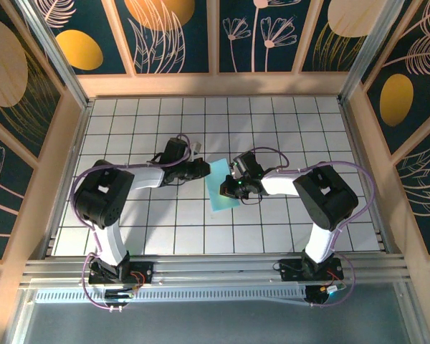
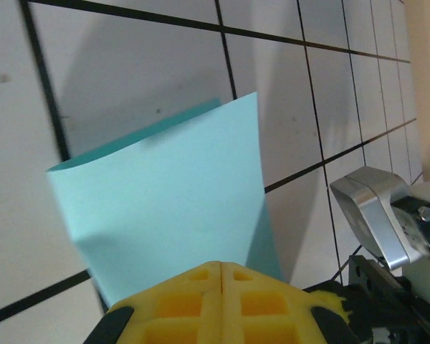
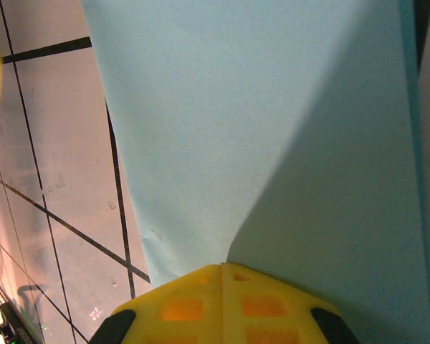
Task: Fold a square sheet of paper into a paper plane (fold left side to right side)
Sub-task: First fold the square sheet of paper in half at the center of the table.
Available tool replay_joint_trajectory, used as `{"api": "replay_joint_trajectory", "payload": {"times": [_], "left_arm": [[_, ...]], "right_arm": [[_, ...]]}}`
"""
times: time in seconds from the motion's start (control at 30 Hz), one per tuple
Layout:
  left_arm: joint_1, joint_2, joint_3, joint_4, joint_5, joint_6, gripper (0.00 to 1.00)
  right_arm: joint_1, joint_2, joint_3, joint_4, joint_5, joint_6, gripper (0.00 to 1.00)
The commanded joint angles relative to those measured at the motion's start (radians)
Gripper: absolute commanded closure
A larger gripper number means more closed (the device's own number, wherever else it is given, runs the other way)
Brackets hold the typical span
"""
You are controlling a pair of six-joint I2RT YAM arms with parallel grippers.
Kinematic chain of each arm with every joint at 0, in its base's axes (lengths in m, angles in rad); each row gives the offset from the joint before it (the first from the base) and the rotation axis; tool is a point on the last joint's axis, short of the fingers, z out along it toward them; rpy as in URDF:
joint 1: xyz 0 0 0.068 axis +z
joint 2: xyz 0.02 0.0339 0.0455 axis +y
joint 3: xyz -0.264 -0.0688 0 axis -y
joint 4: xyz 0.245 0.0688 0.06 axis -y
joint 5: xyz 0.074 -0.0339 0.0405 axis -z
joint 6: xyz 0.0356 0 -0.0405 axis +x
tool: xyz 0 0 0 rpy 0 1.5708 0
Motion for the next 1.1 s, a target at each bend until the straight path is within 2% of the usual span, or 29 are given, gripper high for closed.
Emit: {"api": "replay_joint_trajectory", "payload": {"times": [0.0,0.73,1.07], "left_arm": [[0.003,0.056,0.041,0.039,0.018,-0.012,1.0],[0.007,0.154,0.119,-0.03,-0.133,0.046,1.0],[0.051,0.183,0.122,-0.026,-0.181,0.053,1.0]], "right_arm": [[0.004,0.061,-0.045,-0.114,0.099,-0.002,1.0],[0.006,0.07,-0.046,-0.116,0.097,0.0,1.0],[0.005,0.063,-0.054,-0.121,0.098,0.005,1.0]]}}
